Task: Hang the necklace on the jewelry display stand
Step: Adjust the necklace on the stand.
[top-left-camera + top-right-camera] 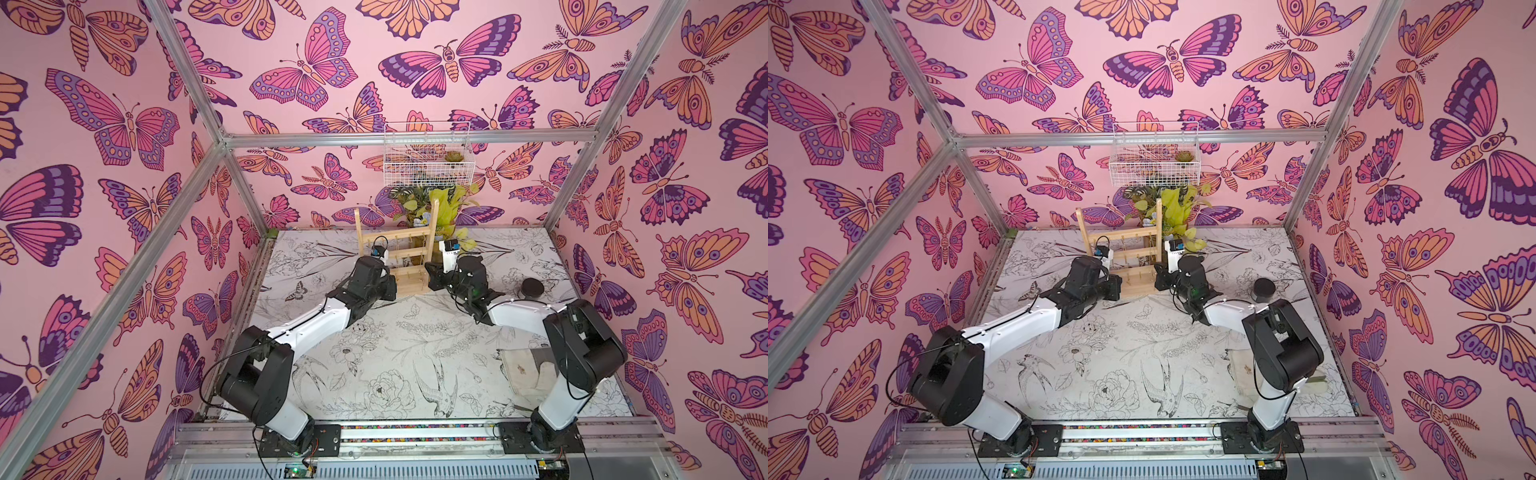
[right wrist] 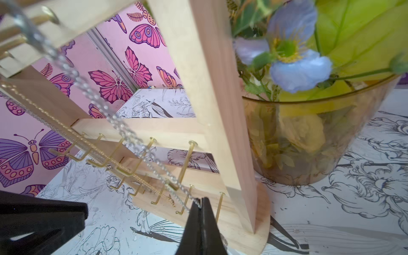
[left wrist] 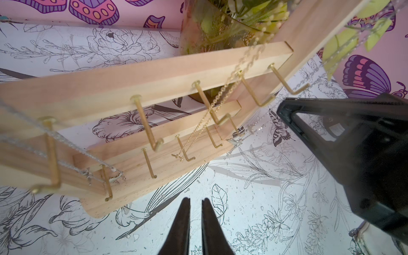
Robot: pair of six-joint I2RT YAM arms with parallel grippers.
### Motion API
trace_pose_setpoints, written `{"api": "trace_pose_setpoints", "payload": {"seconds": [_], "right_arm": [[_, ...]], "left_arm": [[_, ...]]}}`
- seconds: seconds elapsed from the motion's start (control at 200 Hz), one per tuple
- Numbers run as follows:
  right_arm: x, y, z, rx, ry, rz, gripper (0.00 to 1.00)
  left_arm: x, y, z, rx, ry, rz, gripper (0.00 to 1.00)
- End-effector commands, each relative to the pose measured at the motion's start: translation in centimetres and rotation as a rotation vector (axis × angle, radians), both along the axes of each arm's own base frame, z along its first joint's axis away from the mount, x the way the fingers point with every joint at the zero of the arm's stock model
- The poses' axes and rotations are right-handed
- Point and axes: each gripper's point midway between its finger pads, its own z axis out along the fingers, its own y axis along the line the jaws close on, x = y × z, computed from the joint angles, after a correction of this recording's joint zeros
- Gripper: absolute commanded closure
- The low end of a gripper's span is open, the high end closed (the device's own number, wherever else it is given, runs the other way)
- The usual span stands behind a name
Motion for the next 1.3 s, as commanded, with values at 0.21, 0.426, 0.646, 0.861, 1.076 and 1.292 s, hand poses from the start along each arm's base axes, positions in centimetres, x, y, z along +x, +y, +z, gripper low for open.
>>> {"api": "trace_pose_setpoints", "payload": {"seconds": [0.21,0.426,0.646,0.861,1.076,1.292], "right_arm": [[0.8,-0.7,-0.4,-0.010,-0.009,-0.028,1.00],[0.9,-0.5,-0.6,-0.019,0.001,-0.017,1.00],[1.2,-0.4,-0.9,-0.020,0.011,-0.019,0.97],[1.1,-0.4,-0.5,-0.005,0.003,-0.016,0.94],[0.8,-0.8,0.1,-0.003,-0.008,-0.025,0.88],[0.4,-1.2,0.7,0.006,-0.012,-0.029,0.78]], "left_arm": [[0.3,-0.1,-0.3,-0.010,0.003,-0.003,0.86],[0.4,-0.1,-0.1,-0.011,0.001,-0.004,0.86],[0.2,-0.1,0.1,-0.016,-0.003,-0.007,0.86],[0.1,-0.1,0.4,-0.019,-0.006,-0.007,0.86],[0.0,-0.1,0.3,-0.021,-0.003,-0.006,0.86],[-0.4,-0.7,0.3,-0.020,0.002,-0.031,0.86]]}}
